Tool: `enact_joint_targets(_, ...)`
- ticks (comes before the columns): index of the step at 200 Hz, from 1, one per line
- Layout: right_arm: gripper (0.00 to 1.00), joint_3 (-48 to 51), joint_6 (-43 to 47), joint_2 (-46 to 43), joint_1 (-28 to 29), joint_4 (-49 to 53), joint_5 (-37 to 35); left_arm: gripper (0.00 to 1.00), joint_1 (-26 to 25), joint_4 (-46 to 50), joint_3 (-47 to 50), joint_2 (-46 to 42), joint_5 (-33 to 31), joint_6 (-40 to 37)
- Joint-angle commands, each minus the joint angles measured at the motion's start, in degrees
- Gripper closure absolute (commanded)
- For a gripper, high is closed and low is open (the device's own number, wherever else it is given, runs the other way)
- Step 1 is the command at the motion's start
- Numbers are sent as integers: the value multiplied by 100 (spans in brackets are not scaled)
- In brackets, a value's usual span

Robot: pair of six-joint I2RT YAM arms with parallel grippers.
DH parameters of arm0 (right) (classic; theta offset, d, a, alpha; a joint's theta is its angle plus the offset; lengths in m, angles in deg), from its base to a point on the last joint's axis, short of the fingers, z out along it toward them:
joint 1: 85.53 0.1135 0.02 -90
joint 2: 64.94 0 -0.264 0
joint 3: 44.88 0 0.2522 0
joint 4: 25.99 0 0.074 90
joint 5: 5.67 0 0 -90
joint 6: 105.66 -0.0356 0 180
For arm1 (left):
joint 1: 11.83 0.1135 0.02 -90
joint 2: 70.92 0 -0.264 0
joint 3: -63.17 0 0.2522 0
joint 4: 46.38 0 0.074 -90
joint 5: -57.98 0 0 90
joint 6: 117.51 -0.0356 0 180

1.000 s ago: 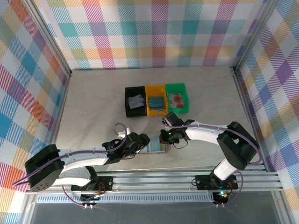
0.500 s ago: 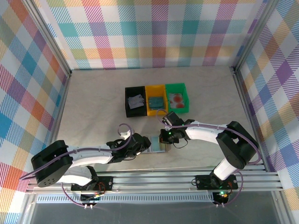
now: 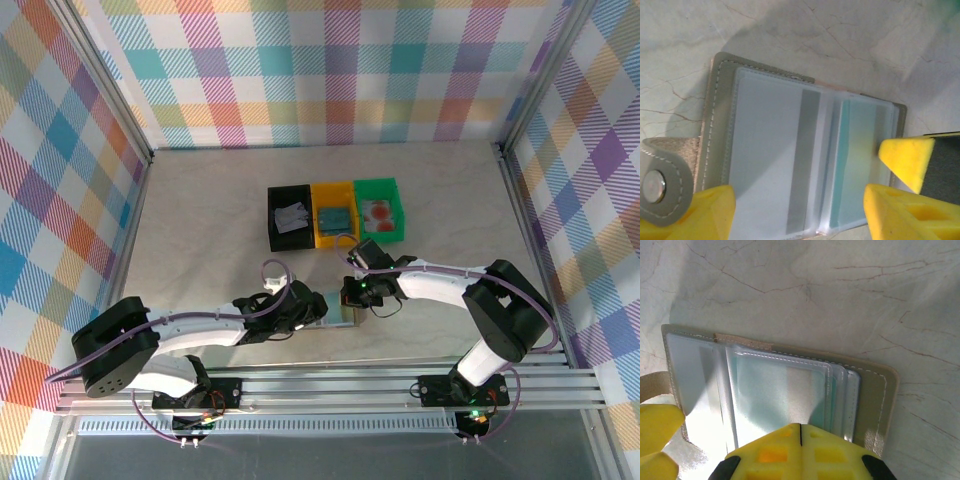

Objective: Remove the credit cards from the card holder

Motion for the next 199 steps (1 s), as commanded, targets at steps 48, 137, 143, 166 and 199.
enact_joint_targets(48,100,65,-82,5,-44,-38,84,32,-50,551,-313,-9,-69,-549)
enact_joint_targets(137,100,96,-95,-29,-44,-38,84,35,-50,669,-413,183,-60,-663)
enact_joint_targets(143,100,96,-91,-30,-43,-36,79,35,-50,742,-417,144,-118,-681)
enact_joint_targets(166,100,85,-87,-25,-44,-36,84,35,-58,1001,-470,32,-287,-774)
enact_joint_targets(199,100,83,-110,-4,-44,-45,93,34,-58,1013,-470,91,-249,-779)
